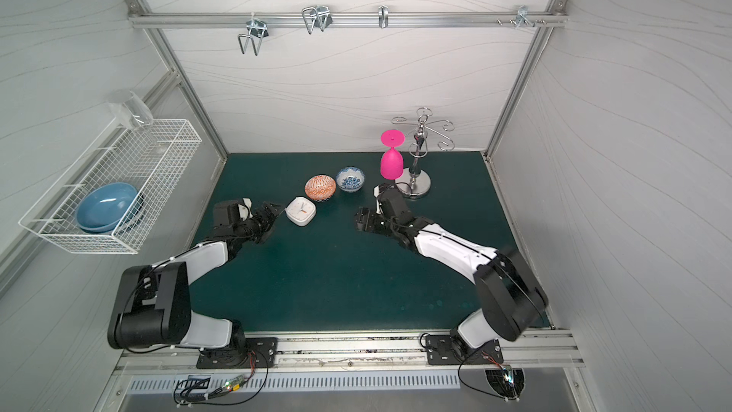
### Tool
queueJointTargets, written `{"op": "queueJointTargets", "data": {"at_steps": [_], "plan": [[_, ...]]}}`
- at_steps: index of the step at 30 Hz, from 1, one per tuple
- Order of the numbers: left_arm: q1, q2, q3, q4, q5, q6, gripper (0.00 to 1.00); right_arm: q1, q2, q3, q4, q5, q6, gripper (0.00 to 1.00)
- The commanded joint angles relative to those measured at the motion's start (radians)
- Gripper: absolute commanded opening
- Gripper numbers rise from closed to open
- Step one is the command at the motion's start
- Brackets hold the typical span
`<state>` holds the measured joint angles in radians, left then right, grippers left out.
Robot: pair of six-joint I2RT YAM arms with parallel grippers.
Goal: Remove the battery from the alarm
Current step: Pick up the alarm from the center of the board.
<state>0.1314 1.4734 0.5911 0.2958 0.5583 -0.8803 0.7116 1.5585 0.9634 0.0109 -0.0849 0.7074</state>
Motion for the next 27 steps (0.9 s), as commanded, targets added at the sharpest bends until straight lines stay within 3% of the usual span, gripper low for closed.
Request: {"op": "queueJointTargets", "data": {"at_steps": [1, 4, 7, 15, 27], "plan": [[0.021, 0.094, -0.009, 0.265, 0.105, -0.14, 1.0, 0.041, 0.104, 0.098, 0.055, -0.016, 0.119, 0.83], [0.024, 0.208, -0.007, 0.429, 0.126, -0.234, 1.0, 0.066, 0.255, 0.222, 0.04, 0.007, 0.169, 0.82], [0.023, 0.268, 0.01, 0.474, 0.121, -0.267, 1.0, 0.076, 0.368, 0.321, 0.031, 0.026, 0.204, 0.83], [0.023, 0.36, 0.064, 0.452, 0.122, -0.267, 1.0, 0.091, 0.604, 0.566, 0.001, -0.027, 0.226, 0.77], [0.022, 0.423, 0.121, 0.328, 0.121, -0.21, 1.0, 0.095, 0.783, 0.772, -0.086, -0.052, 0.164, 0.72]]}}
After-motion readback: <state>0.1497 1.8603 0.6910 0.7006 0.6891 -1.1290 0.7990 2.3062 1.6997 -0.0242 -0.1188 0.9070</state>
